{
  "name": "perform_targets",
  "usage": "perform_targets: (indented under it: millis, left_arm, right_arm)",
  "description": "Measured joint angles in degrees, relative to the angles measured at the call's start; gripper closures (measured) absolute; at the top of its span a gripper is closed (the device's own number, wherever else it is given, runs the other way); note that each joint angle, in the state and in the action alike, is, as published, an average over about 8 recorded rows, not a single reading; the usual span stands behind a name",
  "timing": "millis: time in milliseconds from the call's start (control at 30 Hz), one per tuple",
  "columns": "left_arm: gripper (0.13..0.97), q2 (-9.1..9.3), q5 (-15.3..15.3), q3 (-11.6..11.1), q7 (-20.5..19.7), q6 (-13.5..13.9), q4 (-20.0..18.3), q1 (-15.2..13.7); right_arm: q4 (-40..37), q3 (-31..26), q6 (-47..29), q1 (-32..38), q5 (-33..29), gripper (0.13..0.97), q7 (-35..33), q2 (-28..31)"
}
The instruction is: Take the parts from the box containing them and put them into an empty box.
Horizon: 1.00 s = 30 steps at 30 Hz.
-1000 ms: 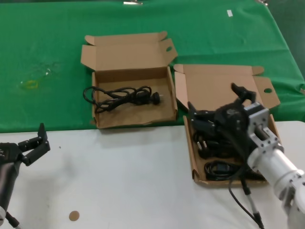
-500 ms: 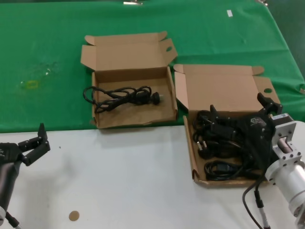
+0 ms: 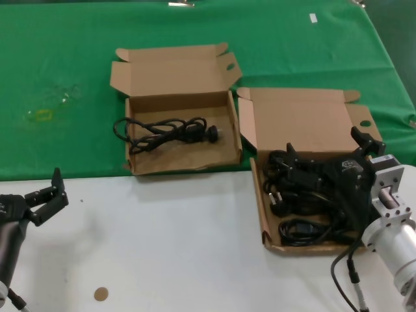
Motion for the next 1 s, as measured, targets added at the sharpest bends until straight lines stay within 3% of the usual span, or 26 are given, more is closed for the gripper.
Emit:
perform_targets:
  millis: [1000]
  left_arm:
    - [0.132,0.00,0.00,0.00,0.00,0.00,0.00,0.00]
  right_arm:
    - [0.00,0.00,0.00,0.00,0.00,0.129,0.00,0.00]
